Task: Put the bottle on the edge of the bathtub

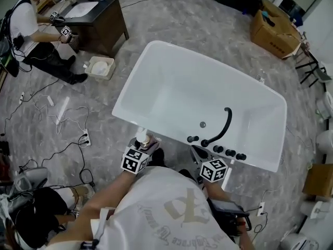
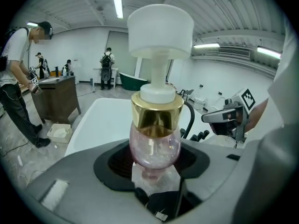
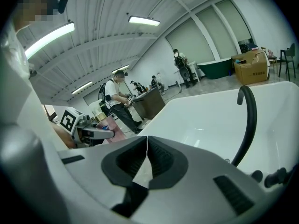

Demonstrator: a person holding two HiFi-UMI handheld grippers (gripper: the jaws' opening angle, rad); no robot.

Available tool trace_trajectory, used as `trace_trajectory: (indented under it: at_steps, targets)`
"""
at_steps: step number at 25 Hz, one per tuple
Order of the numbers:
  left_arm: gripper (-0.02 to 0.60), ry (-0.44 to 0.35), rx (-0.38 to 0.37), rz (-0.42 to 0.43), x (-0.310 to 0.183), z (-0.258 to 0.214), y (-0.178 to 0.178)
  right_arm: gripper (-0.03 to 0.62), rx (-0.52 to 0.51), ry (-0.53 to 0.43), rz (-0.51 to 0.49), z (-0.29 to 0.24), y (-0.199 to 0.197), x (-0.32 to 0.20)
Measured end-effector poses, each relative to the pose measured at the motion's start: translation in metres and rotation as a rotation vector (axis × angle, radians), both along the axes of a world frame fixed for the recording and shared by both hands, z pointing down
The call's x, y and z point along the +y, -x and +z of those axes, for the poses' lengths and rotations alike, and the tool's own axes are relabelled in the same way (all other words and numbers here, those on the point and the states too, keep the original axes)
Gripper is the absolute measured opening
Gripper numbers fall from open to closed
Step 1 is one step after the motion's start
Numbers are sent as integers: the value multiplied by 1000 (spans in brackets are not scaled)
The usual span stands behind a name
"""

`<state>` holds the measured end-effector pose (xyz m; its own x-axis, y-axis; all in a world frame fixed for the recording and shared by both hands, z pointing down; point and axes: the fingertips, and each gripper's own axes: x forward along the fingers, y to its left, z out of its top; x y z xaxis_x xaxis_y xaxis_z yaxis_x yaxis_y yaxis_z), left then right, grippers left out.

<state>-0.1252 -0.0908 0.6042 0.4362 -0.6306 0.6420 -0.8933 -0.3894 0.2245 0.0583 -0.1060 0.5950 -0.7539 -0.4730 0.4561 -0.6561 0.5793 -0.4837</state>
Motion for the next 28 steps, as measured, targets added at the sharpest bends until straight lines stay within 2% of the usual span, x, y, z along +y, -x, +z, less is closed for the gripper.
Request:
trace_trajectory:
  at_steps: [8, 15, 28]
  targets:
    - [224, 20, 0, 59, -36, 13, 33, 6, 11, -5, 69, -2, 27, -28]
    - [224, 42, -1, 109, -54, 29, 46, 6, 28, 4, 109, 4, 41, -41]
    - [224, 62, -15, 66, -66, 43, 63, 6, 41, 21, 60, 8, 59, -47]
